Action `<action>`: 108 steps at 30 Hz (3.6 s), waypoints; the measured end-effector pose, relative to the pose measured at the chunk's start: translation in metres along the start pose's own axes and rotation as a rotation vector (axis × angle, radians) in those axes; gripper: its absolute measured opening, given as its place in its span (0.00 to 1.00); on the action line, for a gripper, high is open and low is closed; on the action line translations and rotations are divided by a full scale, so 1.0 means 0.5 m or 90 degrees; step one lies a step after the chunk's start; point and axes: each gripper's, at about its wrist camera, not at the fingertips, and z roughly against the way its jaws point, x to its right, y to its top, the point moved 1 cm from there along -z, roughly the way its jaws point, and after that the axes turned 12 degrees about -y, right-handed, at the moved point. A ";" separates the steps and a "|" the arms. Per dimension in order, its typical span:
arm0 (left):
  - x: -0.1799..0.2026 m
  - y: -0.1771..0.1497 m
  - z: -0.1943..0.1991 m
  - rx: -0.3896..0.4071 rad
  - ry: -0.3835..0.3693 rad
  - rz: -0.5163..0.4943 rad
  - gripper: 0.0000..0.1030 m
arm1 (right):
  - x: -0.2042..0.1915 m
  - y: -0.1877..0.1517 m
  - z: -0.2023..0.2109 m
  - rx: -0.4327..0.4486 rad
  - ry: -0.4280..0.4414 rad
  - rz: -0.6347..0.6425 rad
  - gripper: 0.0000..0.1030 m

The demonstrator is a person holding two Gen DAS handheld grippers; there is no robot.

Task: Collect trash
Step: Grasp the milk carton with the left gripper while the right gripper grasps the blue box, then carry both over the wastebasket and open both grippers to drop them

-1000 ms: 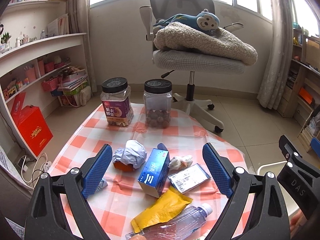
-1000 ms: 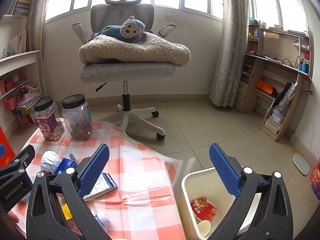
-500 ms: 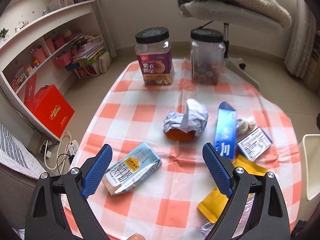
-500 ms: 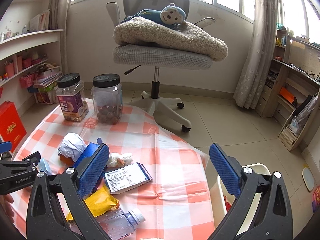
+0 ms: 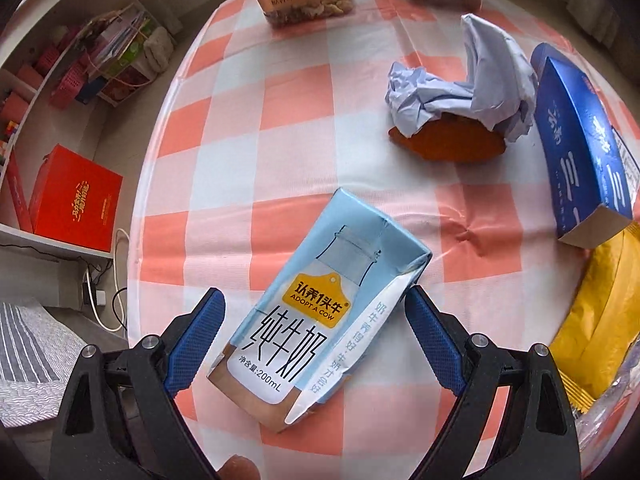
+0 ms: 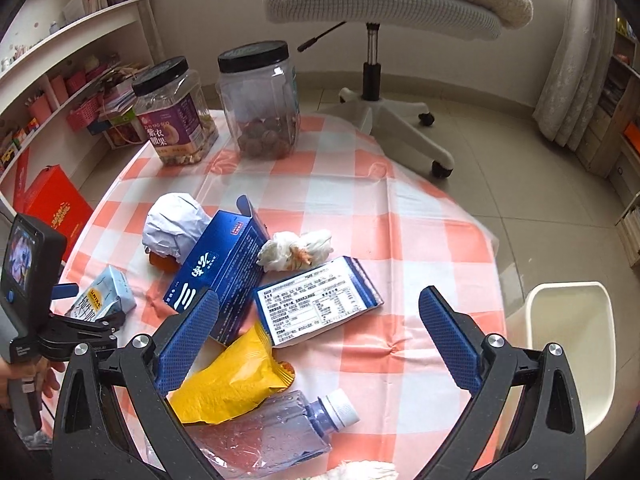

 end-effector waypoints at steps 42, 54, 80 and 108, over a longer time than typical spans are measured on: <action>-0.030 -0.018 0.282 0.305 -0.135 0.137 0.58 | -0.107 0.069 0.010 -0.023 0.081 0.001 0.36; 0.046 -0.029 0.331 0.405 -0.137 0.140 0.58 | -0.020 0.048 0.113 0.110 0.075 -0.025 0.37; 0.310 -0.005 0.341 0.450 -0.185 0.043 0.58 | 0.234 -0.010 0.196 0.209 -0.069 -0.076 0.37; 0.663 0.010 0.322 0.402 -0.288 -0.120 0.58 | 0.555 -0.118 0.172 0.101 -0.240 -0.212 0.62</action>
